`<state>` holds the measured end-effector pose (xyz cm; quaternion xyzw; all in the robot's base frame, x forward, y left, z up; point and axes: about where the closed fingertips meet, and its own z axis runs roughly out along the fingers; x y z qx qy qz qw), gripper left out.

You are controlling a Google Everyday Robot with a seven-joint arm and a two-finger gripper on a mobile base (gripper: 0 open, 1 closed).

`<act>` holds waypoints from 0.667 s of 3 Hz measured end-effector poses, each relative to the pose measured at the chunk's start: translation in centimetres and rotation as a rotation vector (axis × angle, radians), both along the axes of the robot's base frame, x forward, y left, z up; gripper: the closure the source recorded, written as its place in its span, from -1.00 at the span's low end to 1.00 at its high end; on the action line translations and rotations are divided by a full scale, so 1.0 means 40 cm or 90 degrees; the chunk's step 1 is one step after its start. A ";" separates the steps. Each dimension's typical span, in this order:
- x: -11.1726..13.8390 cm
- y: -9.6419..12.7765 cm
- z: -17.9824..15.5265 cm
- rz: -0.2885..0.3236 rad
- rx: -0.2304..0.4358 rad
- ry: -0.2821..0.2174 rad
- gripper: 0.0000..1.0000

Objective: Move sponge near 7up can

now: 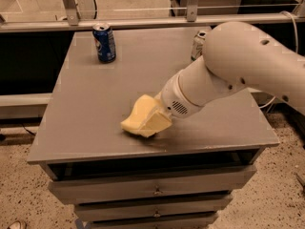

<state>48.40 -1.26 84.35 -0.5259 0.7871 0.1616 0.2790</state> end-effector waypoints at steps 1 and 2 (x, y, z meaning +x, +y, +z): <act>0.054 -0.203 0.076 -0.082 -0.043 -0.049 1.00; 0.054 -0.203 0.076 -0.082 -0.043 -0.049 1.00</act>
Offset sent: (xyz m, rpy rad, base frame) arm 0.0163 -0.0647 0.0236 -0.0551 -0.0596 -0.1015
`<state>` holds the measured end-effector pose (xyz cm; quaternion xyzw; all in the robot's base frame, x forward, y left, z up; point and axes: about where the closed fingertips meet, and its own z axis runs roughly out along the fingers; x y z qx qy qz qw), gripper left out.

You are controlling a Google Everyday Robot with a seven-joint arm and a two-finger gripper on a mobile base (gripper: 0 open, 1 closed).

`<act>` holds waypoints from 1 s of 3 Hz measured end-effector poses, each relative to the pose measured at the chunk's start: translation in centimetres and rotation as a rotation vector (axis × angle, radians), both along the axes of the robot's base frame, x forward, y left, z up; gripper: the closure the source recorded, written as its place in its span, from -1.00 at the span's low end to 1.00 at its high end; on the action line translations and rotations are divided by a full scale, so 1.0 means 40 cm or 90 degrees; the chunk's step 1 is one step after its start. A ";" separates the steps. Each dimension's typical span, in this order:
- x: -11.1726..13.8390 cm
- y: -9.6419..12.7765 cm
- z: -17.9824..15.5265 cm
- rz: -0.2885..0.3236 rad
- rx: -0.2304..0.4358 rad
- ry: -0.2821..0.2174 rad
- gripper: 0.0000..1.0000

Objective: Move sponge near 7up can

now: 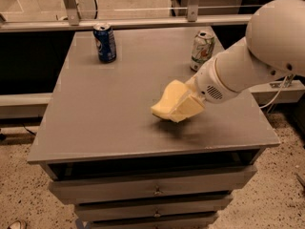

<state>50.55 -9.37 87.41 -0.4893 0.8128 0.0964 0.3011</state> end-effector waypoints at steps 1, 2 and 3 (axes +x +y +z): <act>0.015 -0.034 0.000 -0.022 0.004 -0.006 1.00; 0.064 -0.134 0.002 -0.074 0.022 -0.031 1.00; 0.143 -0.238 -0.005 -0.118 0.041 -0.056 1.00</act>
Offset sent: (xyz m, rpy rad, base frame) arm 0.0557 -0.1178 0.0008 0.0786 -0.1107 -0.2427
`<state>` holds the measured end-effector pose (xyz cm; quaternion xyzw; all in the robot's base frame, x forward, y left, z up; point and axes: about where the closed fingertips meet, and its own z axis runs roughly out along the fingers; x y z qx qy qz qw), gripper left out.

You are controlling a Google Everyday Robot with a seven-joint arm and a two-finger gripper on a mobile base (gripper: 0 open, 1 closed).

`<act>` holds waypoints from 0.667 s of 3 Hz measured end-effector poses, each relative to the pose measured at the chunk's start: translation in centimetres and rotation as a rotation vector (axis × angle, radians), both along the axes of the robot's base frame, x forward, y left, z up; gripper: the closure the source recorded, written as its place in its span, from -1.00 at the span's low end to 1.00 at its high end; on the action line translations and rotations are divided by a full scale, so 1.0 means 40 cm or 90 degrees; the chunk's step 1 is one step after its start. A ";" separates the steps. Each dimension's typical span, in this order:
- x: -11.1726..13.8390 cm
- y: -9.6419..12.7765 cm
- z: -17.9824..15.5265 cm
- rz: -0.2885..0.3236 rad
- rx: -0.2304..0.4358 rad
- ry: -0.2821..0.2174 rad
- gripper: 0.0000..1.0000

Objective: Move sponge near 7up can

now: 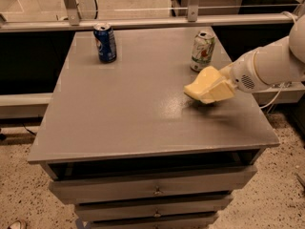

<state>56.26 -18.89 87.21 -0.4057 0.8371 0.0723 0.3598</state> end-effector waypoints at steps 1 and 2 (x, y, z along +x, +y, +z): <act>0.079 -0.076 -0.017 -0.031 0.011 -0.014 1.00; 0.171 -0.132 -0.036 -0.050 0.011 -0.025 0.95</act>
Offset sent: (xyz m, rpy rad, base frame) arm 0.0950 -0.0734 -0.0177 0.0231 -0.0570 -0.1082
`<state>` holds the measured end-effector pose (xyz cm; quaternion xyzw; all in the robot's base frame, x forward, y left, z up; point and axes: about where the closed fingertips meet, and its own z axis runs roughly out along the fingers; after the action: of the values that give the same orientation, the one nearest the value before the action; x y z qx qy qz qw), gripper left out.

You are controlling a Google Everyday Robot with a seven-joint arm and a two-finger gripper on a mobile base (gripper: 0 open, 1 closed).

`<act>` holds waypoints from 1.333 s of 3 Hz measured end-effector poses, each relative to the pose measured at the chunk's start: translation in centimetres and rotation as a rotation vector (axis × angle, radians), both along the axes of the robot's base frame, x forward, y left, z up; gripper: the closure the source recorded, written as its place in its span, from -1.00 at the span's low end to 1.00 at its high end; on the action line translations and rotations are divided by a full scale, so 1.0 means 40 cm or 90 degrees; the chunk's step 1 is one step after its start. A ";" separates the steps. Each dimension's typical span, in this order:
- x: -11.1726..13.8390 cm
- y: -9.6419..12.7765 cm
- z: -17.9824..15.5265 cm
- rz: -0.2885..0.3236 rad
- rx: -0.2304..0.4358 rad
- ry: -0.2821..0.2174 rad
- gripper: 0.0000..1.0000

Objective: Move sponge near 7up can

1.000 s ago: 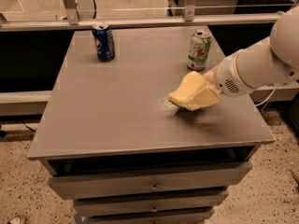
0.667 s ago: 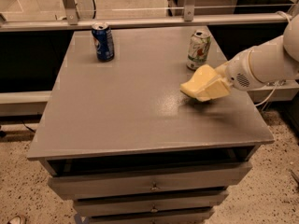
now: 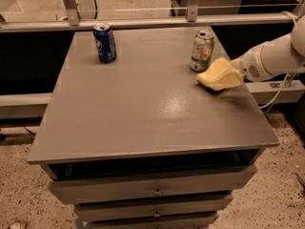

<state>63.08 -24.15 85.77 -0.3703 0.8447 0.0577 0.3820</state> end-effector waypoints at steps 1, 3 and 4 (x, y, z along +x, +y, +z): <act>0.047 -0.021 -0.012 -0.008 -0.004 -0.002 0.48; 0.124 -0.047 -0.012 -0.009 -0.025 -0.009 -0.45; 0.141 -0.037 -0.013 0.001 -0.024 -0.007 -0.88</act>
Offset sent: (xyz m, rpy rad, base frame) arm 0.0623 -0.0339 0.0003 -0.0651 -0.0289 -0.0387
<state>68.72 -25.65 85.25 -0.3783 0.8432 0.0399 0.3798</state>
